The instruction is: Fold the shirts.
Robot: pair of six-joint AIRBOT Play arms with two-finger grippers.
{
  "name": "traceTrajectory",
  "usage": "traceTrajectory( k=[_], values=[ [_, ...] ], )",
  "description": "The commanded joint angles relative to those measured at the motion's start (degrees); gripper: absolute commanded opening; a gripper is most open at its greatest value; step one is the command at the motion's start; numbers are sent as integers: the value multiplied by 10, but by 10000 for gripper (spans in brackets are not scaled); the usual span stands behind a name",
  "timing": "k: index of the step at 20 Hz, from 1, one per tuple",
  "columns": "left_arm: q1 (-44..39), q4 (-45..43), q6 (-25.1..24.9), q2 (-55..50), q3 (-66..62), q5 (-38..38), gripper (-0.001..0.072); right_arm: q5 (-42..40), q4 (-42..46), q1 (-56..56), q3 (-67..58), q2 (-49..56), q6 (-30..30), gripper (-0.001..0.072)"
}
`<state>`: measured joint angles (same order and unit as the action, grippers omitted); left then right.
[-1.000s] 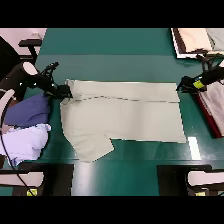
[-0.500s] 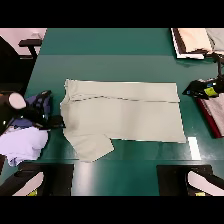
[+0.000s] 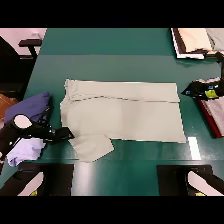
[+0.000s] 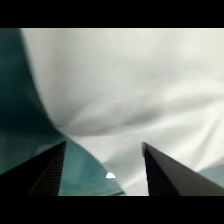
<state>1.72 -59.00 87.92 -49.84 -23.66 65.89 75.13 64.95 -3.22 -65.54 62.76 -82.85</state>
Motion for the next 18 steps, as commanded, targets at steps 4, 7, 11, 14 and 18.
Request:
traceTrajectory(
  k=[4, 7, 11, 14, 18],
  values=[
    [-1, 88, -55, 2, 29, -33, 237, 1, -10, 2, 1, -2, 0, 409],
    [-1, 123, -90, 2, 21, -12, 22, 28, 0, -7, 3, -2, 0, 410],
    [-1, 89, -90, 21, -28, 29, 22, 79, 59, -80, 95, -33, 0, 410],
    [-1, 71, -89, 31, -61, 32, 22, 82, 98, -181, 221, -76, -1, 420],
    [-1, 71, -89, 31, -65, 19, 23, 77, 73, -283, 348, -79, 1, 473]
  ],
)
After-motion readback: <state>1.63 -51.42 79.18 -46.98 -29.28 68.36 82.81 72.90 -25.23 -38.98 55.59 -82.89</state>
